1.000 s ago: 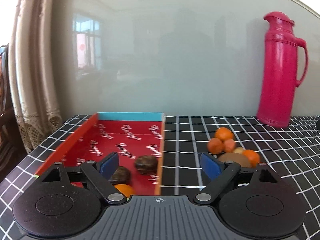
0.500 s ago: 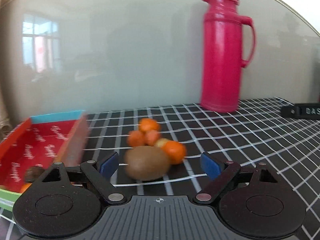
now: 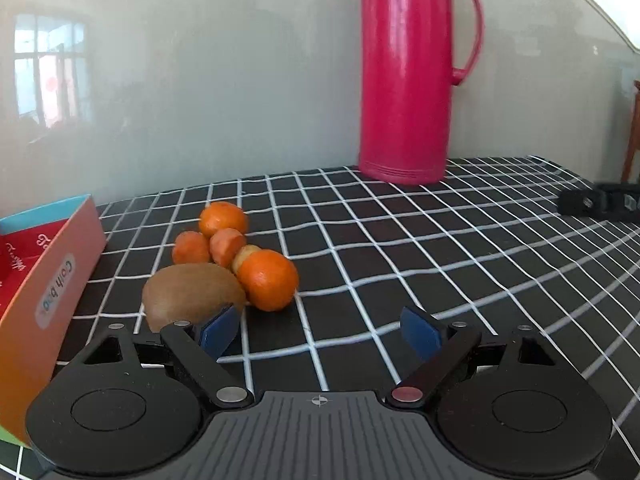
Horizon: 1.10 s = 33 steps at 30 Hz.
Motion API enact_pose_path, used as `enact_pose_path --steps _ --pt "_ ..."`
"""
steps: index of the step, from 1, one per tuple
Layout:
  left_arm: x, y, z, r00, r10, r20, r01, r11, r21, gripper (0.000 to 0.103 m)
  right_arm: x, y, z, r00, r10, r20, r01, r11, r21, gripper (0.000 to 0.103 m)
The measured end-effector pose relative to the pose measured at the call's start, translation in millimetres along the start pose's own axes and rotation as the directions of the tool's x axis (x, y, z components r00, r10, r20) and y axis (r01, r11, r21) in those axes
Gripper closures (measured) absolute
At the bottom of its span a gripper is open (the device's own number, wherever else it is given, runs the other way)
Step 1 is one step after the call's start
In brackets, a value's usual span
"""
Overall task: Organize fruits
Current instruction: 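Grasp the mandarin in front of the large kiwi with the left gripper, then carry the mandarin into the red box and open the left gripper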
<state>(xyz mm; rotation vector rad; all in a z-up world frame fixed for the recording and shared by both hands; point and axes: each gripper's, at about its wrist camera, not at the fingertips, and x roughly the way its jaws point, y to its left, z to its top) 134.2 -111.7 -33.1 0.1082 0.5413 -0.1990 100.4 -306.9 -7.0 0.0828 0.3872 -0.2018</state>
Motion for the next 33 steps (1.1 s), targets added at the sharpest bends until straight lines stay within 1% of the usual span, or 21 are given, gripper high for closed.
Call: enact_pose_path --steps 2,5,7,9,10,11,12,13,16,20,26,33 --pt "7 4 3 0.999 0.030 -0.010 -0.030 1.000 -0.001 0.015 2 0 -1 1.000 0.002 -0.001 -0.002 1.000 0.000 0.035" --pt "21 12 8 0.998 0.045 -0.037 -0.046 0.999 -0.026 0.015 3 0 -1 1.000 0.007 -0.003 -0.007 1.000 0.002 0.035" --pt "28 15 12 0.997 0.060 -0.038 -0.061 0.998 -0.029 0.019 5 1 -1 1.000 0.011 -0.005 -0.011 1.000 0.004 0.035" --pt "35 16 15 0.997 0.059 -0.052 -0.062 0.997 -0.040 0.036 6 2 -1 1.000 0.015 -0.005 -0.015 1.000 0.004 0.035" --pt "38 16 15 0.997 0.057 -0.059 -0.059 0.997 -0.049 0.041 8 2 0 1.000 0.017 -0.007 -0.017 1.000 0.004 0.035" --pt "41 16 16 0.996 0.059 -0.068 -0.063 0.997 -0.055 0.050 9 2 0 1.000 0.020 -0.009 -0.019 1.000 0.005 0.035" --pt "43 16 16 0.995 0.068 -0.078 -0.072 0.996 -0.058 0.062 11 4 0 1.000 0.023 -0.012 -0.023 1.000 0.003 0.035" --pt "44 17 16 0.994 0.078 -0.075 -0.084 0.994 -0.067 0.065 12 4 0 1.000 0.025 -0.016 -0.025 1.000 0.001 0.035" --pt "41 17 15 0.995 0.080 -0.061 -0.084 0.994 -0.071 0.065 13 5 -1 0.999 0.029 -0.021 -0.029 1.000 0.000 0.035" --pt "30 14 14 0.996 0.076 -0.040 -0.078 0.996 -0.053 0.065 16 3 -2 0.999 0.025 -0.034 -0.025 1.000 0.004 0.035" --pt "6 16 6 0.997 0.067 -0.037 -0.069 0.997 -0.035 0.065 22 3 -5 0.998 0.012 -0.066 -0.011 1.000 0.020 0.035" --pt "-21 29 3 0.997 0.075 -0.014 -0.075 0.997 -0.035 0.065 12 29 0 0.998 0.033 -0.048 -0.033 0.999 -0.009 0.035"
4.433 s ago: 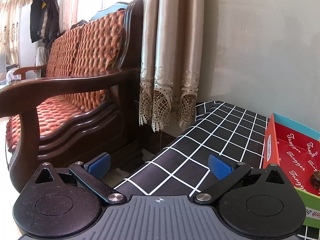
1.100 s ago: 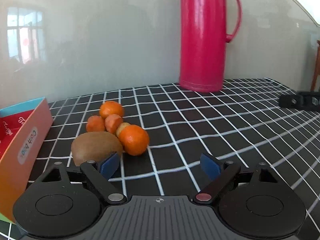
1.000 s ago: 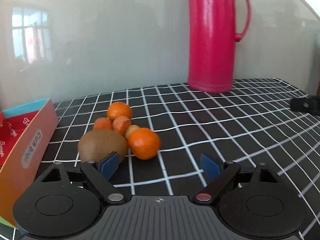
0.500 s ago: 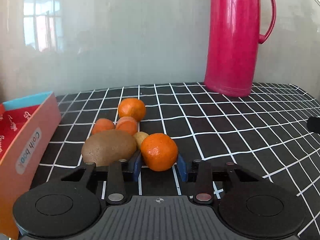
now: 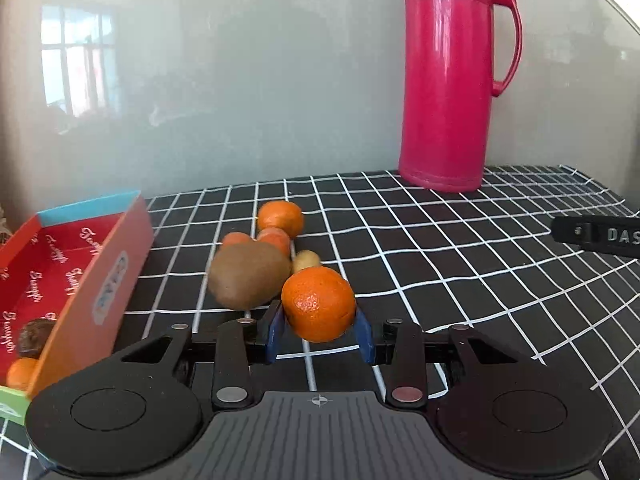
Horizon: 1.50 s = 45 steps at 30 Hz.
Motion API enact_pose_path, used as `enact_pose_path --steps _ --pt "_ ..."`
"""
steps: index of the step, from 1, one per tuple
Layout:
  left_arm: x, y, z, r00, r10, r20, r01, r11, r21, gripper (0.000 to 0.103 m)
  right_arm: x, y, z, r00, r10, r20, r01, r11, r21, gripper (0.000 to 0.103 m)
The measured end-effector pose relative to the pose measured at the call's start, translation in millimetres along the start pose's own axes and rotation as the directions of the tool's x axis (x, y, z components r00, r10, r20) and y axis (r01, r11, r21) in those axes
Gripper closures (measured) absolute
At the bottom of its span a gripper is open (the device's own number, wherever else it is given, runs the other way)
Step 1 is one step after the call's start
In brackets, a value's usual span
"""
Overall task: Organize fruits
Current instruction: 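Carry the mandarin into the red box and open the left gripper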
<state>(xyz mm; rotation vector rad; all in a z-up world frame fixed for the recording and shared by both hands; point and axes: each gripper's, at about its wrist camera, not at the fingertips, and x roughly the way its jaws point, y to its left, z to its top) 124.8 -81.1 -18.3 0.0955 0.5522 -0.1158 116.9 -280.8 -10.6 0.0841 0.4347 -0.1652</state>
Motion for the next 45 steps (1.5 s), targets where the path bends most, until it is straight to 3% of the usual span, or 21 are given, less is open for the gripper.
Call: enact_pose_path --steps 10,19,30,45 --pt "-31 46 5 0.998 0.024 0.058 -0.022 0.999 -0.040 0.065 -10 59 6 0.999 0.049 0.023 -0.048 0.997 -0.057 0.035" --pt "-55 129 0 0.986 0.143 0.082 -0.131 0.983 -0.132 0.065 -13 113 6 0.993 0.108 0.039 -0.104 0.990 -0.098 0.035" --pt "-60 215 -20 0.956 0.291 0.026 -0.278 0.934 -0.226 0.065 -19 150 1 0.988 0.152 0.039 -0.144 0.977 -0.156 0.035" --pt "-57 226 -26 0.943 0.332 0.006 -0.322 0.919 -0.226 0.065 -21 156 0 0.985 0.168 0.039 -0.160 0.974 -0.162 0.035"
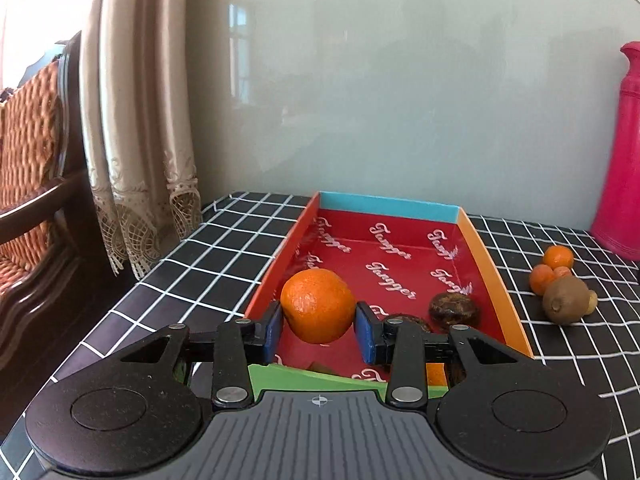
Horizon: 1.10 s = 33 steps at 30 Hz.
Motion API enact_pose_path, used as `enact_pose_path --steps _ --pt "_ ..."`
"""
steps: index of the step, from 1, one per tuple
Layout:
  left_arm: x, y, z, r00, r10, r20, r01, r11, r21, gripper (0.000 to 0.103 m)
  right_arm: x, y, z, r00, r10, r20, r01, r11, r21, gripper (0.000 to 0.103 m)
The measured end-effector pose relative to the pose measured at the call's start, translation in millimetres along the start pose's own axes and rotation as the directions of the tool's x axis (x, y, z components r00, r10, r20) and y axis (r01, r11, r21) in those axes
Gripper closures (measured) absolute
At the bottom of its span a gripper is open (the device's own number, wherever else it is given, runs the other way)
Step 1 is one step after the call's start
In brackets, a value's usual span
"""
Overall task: Organize fruits
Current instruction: 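Carry the mandarin into the red box and open the left gripper, then grasp the large brown kiwi with the right gripper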
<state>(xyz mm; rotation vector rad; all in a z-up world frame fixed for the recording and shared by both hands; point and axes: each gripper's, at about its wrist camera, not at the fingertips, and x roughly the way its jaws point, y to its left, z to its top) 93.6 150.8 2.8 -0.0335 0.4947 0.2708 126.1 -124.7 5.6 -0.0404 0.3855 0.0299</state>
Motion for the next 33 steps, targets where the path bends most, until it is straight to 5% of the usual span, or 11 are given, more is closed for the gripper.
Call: enact_pose_path --steps 2,4,6,10,12,21,33 --pt "0 -1 0 1.000 0.005 0.001 -0.005 1.000 0.002 0.063 -1 -3 0 1.000 -0.006 0.004 0.006 1.000 0.004 0.034" --pt "-2 -3 0 1.000 0.017 0.018 -0.017 1.000 0.002 0.046 -2 -6 0 1.000 -0.011 0.006 0.011 1.000 0.007 0.033" --pt "-7 -6 1 0.998 0.037 0.051 -0.038 0.999 0.012 0.014 -3 -8 0 1.000 -0.013 0.008 0.013 1.000 0.008 0.033" --pt "-15 -11 4 0.995 0.035 0.098 -0.036 0.999 0.012 0.010 -5 -13 0 1.000 -0.021 0.011 0.021 1.000 0.010 0.031" --pt "-22 -12 5 0.991 0.037 0.127 -0.037 0.999 0.000 0.000 -6 -16 0 1.000 -0.024 0.012 0.024 1.000 0.012 0.031" --pt "-37 -16 2 0.985 0.030 0.169 -0.025 0.999 -0.035 0.000 -9 -23 -1 0.999 -0.033 0.025 0.032 0.999 0.006 0.020" --pt "-31 6 -1 0.983 0.095 0.160 -0.082 0.993 -0.086 0.000 1 12 -8 0.998 0.060 0.027 -0.057 0.993 -0.100 0.019"
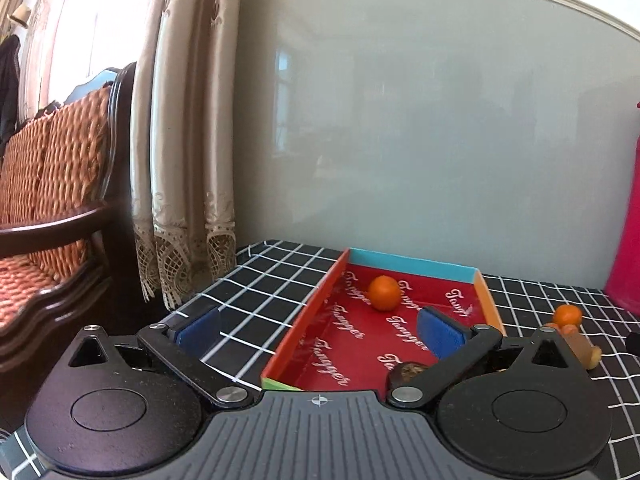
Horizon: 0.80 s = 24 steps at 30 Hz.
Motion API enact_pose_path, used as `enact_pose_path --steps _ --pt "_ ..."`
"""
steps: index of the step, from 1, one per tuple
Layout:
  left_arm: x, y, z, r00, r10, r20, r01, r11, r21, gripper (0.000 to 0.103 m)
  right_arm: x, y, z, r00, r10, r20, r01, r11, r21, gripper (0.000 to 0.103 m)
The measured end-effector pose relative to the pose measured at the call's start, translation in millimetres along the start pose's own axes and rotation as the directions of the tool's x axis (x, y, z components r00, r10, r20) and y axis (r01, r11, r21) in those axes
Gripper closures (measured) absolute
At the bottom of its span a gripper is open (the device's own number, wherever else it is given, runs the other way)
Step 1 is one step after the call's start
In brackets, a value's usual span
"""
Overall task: Organize fruits
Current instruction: 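Grasp the large brown kiwi with the right gripper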
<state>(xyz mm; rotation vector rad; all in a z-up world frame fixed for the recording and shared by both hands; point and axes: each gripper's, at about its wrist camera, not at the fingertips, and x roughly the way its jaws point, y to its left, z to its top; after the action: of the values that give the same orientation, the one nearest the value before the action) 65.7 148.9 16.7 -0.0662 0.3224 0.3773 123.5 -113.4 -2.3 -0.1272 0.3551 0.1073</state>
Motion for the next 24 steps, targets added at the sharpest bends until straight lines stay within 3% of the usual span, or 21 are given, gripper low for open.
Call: enact_pose_path --steps 8,18,24 --pt "16 17 -4 0.998 0.059 -0.029 -0.059 0.998 -0.006 0.000 10 30 -3 0.999 0.036 -0.015 -0.037 0.996 -0.080 0.019" --pt "29 32 -5 0.994 0.090 -0.055 -0.090 0.996 0.011 0.000 35 39 -6 0.998 0.039 -0.045 -0.043 0.996 -0.074 0.019" --pt "34 39 -4 0.994 0.095 -0.060 -0.095 0.995 0.009 0.000 43 54 -7 0.998 0.038 -0.041 -0.043 0.991 -0.126 0.019"
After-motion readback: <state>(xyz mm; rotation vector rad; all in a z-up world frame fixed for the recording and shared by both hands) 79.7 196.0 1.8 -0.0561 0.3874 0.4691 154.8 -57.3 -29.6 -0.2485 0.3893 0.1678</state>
